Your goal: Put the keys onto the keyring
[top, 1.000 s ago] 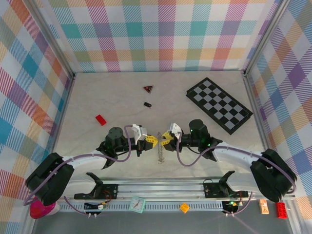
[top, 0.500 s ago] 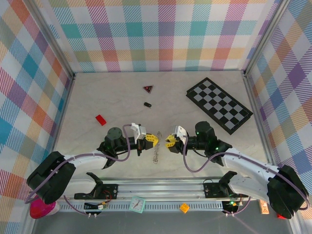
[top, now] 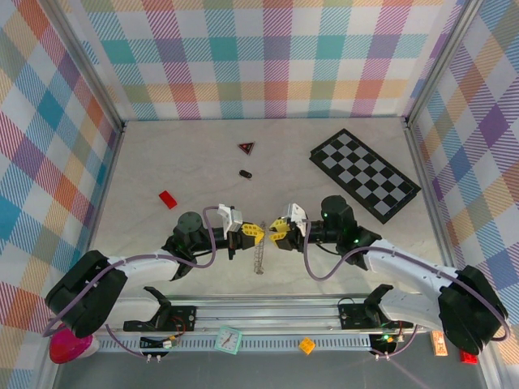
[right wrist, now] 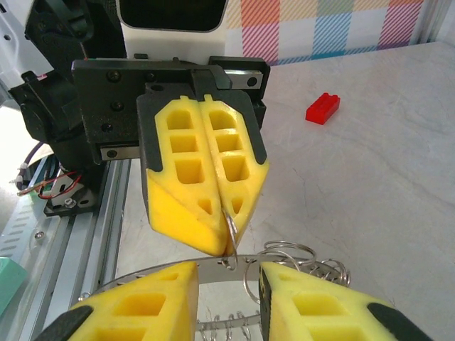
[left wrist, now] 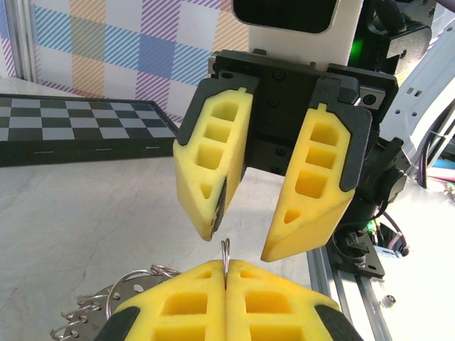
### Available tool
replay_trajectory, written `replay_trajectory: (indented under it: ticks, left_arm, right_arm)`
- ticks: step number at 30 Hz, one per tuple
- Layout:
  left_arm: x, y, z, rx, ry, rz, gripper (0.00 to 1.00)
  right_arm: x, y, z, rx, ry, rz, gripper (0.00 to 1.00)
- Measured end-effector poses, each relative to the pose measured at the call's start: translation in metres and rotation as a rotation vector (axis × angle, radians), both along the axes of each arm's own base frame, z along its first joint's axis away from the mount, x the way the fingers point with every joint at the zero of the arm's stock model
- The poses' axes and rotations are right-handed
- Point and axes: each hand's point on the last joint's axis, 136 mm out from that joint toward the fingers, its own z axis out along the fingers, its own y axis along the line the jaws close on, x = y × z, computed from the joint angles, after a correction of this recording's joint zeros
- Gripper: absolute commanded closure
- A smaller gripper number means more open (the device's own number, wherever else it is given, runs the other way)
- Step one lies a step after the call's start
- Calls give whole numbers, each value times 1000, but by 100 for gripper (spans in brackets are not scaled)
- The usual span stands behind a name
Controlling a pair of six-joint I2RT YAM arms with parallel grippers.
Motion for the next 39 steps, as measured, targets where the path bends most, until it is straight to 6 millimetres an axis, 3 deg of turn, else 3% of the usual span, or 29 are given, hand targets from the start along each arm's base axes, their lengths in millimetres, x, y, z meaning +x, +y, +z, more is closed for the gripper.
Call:
replay_trajectory:
  ticks: [14, 23, 30, 39]
  left_arm:
    - [0, -3, 1, -31, 16, -21, 100]
    - [1, -4, -1, -28, 24, -18, 100]
    - [0, -4, 0, -30, 21, -28, 100]
    - [0, -4, 0, -30, 21, -28, 100]
  right_arm:
    - [2, 9, 6, 20, 28, 37, 83]
    - [5, 8, 4, 18, 37, 35, 81]
    - [8, -3, 14, 59, 31, 15, 75]
    - [4, 1, -1, 44, 110, 61, 75]
